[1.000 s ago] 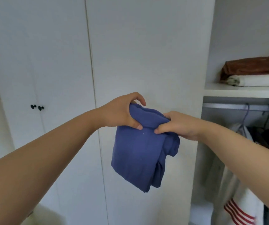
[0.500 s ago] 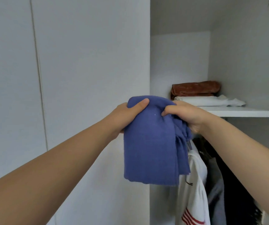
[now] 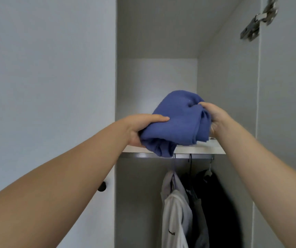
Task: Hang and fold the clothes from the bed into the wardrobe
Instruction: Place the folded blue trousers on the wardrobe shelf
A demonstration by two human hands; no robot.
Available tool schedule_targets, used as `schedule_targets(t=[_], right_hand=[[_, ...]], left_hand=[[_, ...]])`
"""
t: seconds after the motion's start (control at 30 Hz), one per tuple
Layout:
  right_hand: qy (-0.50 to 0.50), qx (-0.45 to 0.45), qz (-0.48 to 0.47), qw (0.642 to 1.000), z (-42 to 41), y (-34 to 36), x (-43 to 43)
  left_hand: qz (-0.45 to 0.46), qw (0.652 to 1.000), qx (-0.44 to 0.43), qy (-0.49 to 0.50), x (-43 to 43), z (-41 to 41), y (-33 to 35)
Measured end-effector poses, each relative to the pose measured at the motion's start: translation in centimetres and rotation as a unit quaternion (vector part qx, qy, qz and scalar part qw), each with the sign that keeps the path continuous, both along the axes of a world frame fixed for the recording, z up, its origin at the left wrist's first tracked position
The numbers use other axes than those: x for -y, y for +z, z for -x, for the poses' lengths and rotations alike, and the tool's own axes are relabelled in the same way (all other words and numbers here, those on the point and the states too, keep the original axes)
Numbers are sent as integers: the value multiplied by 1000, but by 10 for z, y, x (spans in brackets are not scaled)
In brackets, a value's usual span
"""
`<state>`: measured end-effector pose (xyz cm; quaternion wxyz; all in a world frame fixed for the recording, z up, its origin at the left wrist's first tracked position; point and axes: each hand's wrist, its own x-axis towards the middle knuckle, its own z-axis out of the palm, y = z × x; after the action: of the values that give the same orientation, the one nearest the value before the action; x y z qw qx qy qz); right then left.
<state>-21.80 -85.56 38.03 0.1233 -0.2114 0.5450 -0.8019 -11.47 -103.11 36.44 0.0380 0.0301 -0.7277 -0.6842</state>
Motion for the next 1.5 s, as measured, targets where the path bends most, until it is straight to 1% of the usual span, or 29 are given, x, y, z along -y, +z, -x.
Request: schedule_targets(t=[0.13, 0.23, 0.3, 0.33, 0.37, 0.4, 0.43, 0.47, 0.5, 0.53, 0.63, 0.67, 0.7, 0.73, 0.8, 0.83, 0.87, 0.9, 1.0, 1.03, 1.1, 1.13, 1.2, 1.27, 1.3, 1.33, 1.4, 1.47, 1.5], right_hand=[[-40, 40, 58, 997, 32, -2, -10], [-106, 49, 75, 990, 50, -7, -15], [-168, 16, 24, 985, 63, -15, -19], [-218, -27, -53, 974, 71, -20, -22], [-278, -84, -162, 943, 77, -26, -25], [-338, -142, -283, 886, 81, -32, -29], [-380, -194, -383, 819, 80, -37, -32], [-398, -230, -455, 763, 77, -38, -33], [-400, -249, -506, 722, 76, -37, -34], [-400, -258, -549, 687, 75, -33, -34], [-430, -267, -621, 599, 72, -14, -28], [-427, -295, -607, 601, 72, -8, -24], [-410, -336, -574, 624, 73, -4, -18], [-380, -379, -522, 663, 72, -2, -12], [-305, -396, -398, 769, 70, -1, -3], [-280, -393, -373, 793, 71, -2, 0], [-258, -394, -390, 791, 72, -3, 1], [-240, -398, -447, 764, 75, -5, 0], [-217, -397, -638, 624, 80, -14, -5], [-207, -388, -673, 595, 81, -17, -7], [-194, -380, -704, 568, 81, -20, -7], [-200, -387, -704, 560, 80, -19, -9], [-267, -416, -670, 554, 80, -10, -13], [-345, -429, -616, 564, 81, 2, -17], [-347, -441, -593, 577, 84, 6, -16], [-322, -454, -579, 596, 85, 6, -13], [-212, -458, -588, 632, 88, -4, -4], [-132, -428, -634, 630, 93, -26, -2], [-131, -423, -647, 621, 97, -37, -4]], left_hand=[[-152, 981, -53, 108, 0, 43, 7], [-204, 964, -96, 142, -8, 72, 16], [-195, 963, -84, 166, -14, 91, 15], [-155, 970, -69, 175, -17, 100, 12], [-73, 978, -50, 190, -19, 110, 7], [47, 975, -38, 212, -19, 119, 2], [189, 954, -31, 231, -17, 126, -4], [303, 919, -36, 251, -14, 133, -9], [359, 895, -55, 258, -12, 138, -12], [376, 891, -69, 247, -10, 140, -13], [368, 906, -89, 190, -5, 144, -16], [371, 908, -95, 170, -4, 145, -17], [374, 908, -103, 155, -3, 145, -18], [375, 908, -113, 146, -3, 144, -18], [359, 916, -122, 127, -1, 146, -18], [353, 920, -123, 120, 1, 147, -18], [357, 918, -122, 124, 1, 148, -19], [376, 908, -122, 140, 3, 150, -19], [468, 832, -144, 261, 8, 156, -18], [454, 820, -189, 294, 9, 156, -17], [381, 827, -296, 289, 6, 155, -16], [356, 835, -327, 262, 3, 154, -17], [356, 852, -332, 194, -4, 151, -20], [381, 873, -279, 125, -7, 149, -24], [406, 876, -243, 91, -8, 149, -26], [449, 867, -207, 58, -9, 149, -27], [536, 833, -136, 8, -10, 150, -29], [579, 809, -99, -3, -10, 153, -30], [595, 797, -104, 11, -10, 154, -29]])
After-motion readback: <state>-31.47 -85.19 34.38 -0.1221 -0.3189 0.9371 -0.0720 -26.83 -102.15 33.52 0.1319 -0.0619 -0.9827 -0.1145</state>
